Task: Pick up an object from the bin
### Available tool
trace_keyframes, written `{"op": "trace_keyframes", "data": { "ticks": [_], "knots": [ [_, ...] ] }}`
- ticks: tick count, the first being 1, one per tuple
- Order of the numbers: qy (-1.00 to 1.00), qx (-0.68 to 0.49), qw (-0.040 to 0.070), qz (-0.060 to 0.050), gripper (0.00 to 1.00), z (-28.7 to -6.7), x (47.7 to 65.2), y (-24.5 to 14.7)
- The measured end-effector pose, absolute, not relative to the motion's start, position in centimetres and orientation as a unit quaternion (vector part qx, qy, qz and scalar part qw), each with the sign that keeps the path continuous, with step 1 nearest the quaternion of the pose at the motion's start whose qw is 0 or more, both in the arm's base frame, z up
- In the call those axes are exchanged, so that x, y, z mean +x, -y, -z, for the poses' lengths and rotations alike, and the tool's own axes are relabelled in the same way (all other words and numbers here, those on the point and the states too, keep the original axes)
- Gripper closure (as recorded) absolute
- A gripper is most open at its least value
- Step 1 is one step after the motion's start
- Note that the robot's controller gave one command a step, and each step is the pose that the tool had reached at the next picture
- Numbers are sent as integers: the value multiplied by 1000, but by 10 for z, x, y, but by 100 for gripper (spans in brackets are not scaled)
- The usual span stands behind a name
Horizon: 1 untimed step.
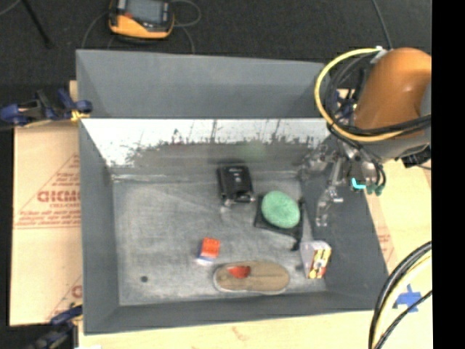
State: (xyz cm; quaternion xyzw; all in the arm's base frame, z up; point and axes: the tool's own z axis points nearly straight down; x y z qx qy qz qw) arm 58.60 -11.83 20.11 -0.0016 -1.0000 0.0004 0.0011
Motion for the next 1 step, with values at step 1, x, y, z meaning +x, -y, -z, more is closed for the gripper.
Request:
{"op": "trace_keyframes", "data": {
  "ticks": [1],
  "knots": [
    [1000,-1,-2,-1,0,-205,588,118]
  ]
}}
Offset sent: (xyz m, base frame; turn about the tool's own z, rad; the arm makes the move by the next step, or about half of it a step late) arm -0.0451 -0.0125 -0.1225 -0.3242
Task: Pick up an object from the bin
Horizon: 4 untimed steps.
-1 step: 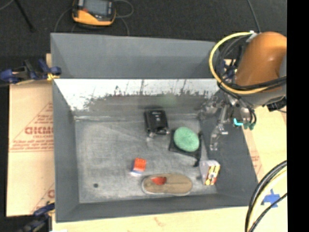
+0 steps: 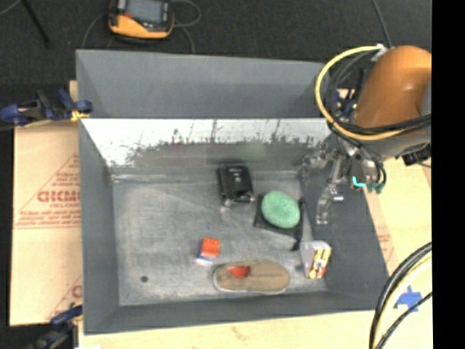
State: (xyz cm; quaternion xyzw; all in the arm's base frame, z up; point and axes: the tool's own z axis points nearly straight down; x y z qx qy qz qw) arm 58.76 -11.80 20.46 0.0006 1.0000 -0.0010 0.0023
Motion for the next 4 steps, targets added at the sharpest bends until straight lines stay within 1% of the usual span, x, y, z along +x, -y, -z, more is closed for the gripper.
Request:
{"op": "trace_keyframes", "data": {
  "ticks": [1,2,3,4],
  "knots": [
    [-999,-37,5,2,0,-179,579,121],
    [-998,-55,5,2,0,-121,577,125],
    [-1000,-27,10,1,0,-82,570,135],
    [-1000,8,10,4,0,-76,585,122]
  ]
}}
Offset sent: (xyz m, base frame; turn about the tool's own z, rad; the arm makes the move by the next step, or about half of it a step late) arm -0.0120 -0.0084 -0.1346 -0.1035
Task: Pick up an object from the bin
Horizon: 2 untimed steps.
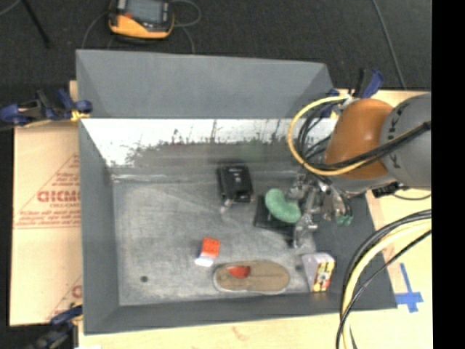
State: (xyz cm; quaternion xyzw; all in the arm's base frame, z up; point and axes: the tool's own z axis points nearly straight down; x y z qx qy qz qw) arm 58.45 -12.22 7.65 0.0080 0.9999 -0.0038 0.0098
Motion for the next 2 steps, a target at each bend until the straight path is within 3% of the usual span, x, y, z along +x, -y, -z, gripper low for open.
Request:
{"op": "trace_keyframes", "data": {
  "ticks": [1,2],
  "knots": [
    [-999,47,21,5,100,-83,607,94],
    [-999,46,20,5,100,-83,607,94]
  ]
}}
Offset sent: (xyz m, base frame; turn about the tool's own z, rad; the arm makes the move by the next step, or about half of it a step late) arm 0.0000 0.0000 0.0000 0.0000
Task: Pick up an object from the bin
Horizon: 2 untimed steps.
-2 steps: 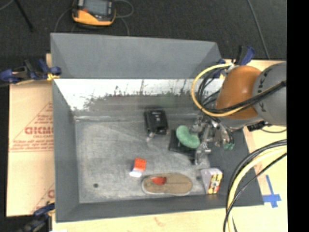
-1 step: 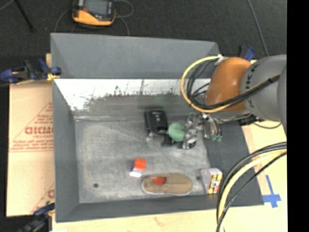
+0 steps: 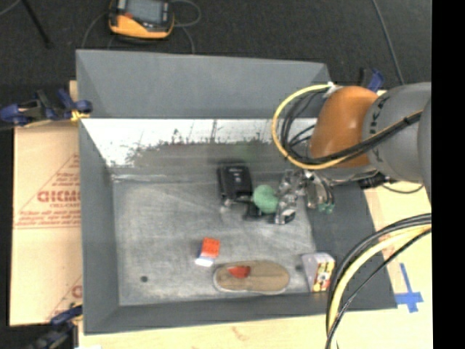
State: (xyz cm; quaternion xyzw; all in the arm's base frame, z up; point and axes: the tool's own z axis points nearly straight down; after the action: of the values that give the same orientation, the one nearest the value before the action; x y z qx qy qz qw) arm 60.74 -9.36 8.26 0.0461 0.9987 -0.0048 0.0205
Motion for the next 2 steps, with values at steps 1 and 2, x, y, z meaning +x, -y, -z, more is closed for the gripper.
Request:
{"op": "trace_keyframes", "data": {
  "ticks": [1,2],
  "knots": [
    [-999,52,1,1,100,-127,607,91],
    [-998,56,3,0,100,-161,603,96]
  ]
}}
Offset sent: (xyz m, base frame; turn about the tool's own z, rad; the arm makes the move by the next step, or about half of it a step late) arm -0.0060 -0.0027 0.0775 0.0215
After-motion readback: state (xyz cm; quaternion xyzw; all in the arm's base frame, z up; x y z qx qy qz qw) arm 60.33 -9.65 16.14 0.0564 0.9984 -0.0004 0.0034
